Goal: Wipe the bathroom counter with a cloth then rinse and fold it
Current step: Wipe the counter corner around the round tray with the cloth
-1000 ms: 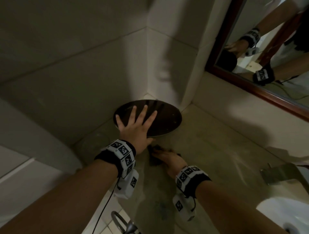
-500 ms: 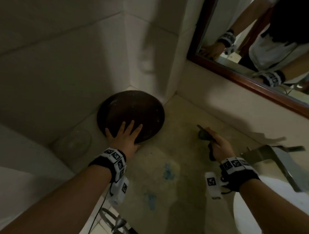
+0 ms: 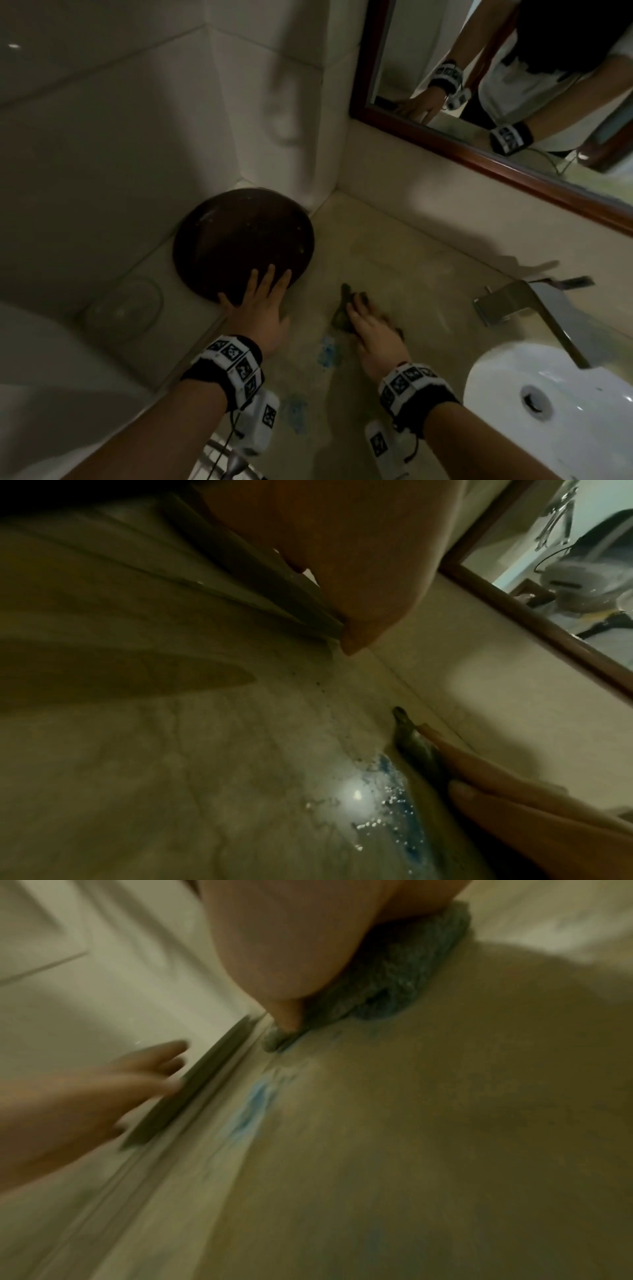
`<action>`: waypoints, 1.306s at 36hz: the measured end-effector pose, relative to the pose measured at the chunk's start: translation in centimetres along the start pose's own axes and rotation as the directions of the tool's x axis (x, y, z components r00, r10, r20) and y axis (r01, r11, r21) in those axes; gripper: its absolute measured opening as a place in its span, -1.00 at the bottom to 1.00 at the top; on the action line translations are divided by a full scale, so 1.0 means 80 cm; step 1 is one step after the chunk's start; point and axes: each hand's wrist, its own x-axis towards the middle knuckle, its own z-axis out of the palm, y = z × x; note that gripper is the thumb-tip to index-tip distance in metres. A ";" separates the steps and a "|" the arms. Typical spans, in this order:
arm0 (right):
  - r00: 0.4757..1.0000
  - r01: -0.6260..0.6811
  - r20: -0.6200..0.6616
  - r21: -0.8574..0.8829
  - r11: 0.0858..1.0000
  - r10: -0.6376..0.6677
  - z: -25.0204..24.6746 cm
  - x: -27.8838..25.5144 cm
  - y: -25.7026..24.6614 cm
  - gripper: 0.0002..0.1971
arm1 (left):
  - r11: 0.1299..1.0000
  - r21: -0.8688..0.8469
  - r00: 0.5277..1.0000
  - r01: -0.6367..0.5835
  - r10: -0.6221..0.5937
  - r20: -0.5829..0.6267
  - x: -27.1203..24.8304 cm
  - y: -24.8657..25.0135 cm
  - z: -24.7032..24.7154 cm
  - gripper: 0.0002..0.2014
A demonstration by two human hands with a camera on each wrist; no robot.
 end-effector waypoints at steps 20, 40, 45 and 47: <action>0.903 -0.221 -0.219 0.499 0.838 0.369 -0.063 -0.042 0.072 -0.44 | 0.989 0.007 0.985 -0.146 0.145 0.092 -0.050 -0.014 -0.004 -0.18; 0.997 -0.066 -0.043 0.086 0.994 0.070 0.021 -0.062 0.019 -0.24 | 0.996 -0.066 0.996 -0.066 0.070 0.063 -0.092 -0.011 0.041 -0.24; 0.996 0.081 0.004 0.242 0.967 -0.085 0.009 -0.068 0.031 -0.34 | 0.997 -0.067 0.999 -0.036 0.038 0.024 -0.096 -0.007 0.049 -0.34; 0.992 0.128 -0.058 0.335 0.933 -0.115 -0.005 -0.071 0.041 -0.41 | 0.998 -0.061 0.999 -0.035 0.037 0.027 -0.097 -0.012 0.053 -0.32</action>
